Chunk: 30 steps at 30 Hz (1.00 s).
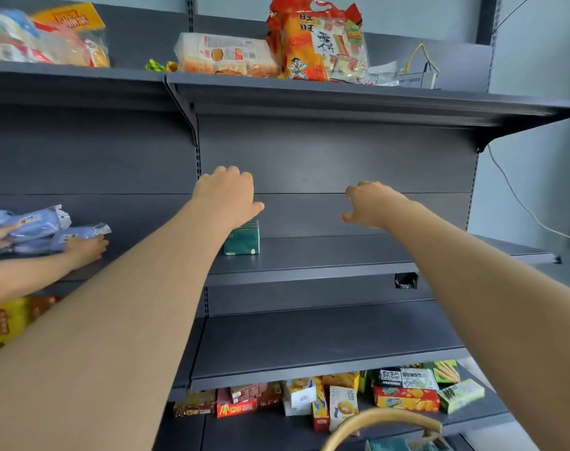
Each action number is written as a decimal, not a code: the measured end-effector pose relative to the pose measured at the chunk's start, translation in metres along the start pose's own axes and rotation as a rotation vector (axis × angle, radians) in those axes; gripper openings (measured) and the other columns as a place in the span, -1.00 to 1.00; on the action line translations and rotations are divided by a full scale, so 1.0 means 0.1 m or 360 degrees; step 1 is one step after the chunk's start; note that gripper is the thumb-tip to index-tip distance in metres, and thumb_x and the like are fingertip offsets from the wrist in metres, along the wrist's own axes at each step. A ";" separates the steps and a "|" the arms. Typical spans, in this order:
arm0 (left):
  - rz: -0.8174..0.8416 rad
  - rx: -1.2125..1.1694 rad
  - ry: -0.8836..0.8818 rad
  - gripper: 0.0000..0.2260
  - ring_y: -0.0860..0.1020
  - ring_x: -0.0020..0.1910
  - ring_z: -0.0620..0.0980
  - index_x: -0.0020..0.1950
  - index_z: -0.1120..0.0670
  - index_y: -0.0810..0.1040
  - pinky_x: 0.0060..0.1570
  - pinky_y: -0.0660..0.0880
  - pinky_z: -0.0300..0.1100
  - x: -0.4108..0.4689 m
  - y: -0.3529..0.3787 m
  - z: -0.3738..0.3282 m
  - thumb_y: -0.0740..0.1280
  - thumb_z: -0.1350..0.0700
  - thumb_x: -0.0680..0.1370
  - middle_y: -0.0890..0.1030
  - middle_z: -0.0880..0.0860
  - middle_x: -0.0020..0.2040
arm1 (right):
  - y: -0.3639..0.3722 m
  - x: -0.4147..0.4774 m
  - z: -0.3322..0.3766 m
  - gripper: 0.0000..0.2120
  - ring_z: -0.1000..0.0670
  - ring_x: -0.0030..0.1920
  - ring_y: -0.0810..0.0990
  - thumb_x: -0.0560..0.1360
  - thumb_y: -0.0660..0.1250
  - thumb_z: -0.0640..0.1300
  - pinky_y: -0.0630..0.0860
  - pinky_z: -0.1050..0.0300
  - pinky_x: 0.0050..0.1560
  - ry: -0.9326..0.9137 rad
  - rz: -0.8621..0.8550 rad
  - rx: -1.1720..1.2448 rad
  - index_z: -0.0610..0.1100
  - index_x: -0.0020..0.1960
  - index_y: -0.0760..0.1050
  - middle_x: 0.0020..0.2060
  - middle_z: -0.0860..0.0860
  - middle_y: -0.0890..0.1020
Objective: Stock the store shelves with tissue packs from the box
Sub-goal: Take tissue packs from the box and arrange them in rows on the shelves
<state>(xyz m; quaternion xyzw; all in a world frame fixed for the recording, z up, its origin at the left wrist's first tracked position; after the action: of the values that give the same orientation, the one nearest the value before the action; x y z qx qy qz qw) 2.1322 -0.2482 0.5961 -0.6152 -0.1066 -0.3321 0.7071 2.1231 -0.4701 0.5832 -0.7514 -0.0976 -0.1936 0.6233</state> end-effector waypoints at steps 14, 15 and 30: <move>0.0418 -0.0177 -0.0011 -0.56 0.40 0.22 0.12 0.25 0.15 0.41 0.08 0.41 0.00 -0.85 0.26 -1.88 0.17 -0.17 0.58 0.46 0.12 0.20 | 0.82 -1.28 -1.68 -0.49 -0.17 0.24 0.44 0.55 0.21 0.12 0.44 -0.03 0.19 -0.0090 0.0364 0.0076 -0.18 0.37 0.32 0.24 -0.13 0.47; 0.0441 -0.0182 -0.0010 -0.55 0.41 0.22 0.13 0.26 0.15 0.41 0.08 0.41 0.01 -0.88 0.33 -1.96 0.18 -0.17 0.58 0.46 0.13 0.21 | 0.94 -1.34 -1.76 -0.48 -0.18 0.23 0.44 0.55 0.22 0.12 0.45 -0.03 0.19 -0.0099 0.0398 0.0072 -0.18 0.38 0.32 0.24 -0.14 0.47; 0.1087 -0.0341 0.0058 -0.57 0.46 0.18 0.11 0.24 0.14 0.44 0.08 0.46 -0.02 -1.31 2.96 -2.89 0.20 -0.17 0.57 0.49 0.11 0.16 | 3.72 -1.82 -2.03 -0.58 -0.10 0.07 0.55 0.54 0.24 0.08 0.47 0.09 -0.04 -0.0136 0.1187 0.0179 -0.20 0.24 0.42 0.08 -0.11 0.58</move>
<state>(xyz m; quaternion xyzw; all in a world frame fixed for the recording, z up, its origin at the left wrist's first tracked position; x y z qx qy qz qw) 2.1359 -0.4690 0.2225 -0.6799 0.1532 -0.0967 0.7106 2.0679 -0.7269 0.2033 -0.7073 0.1463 0.0836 0.6865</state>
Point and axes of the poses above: each hand's wrist, its own x-axis towards the middle knuckle, its own y-axis out of the palm, z = x × y, the point moved 5 cm from there along x, towards the middle knuckle
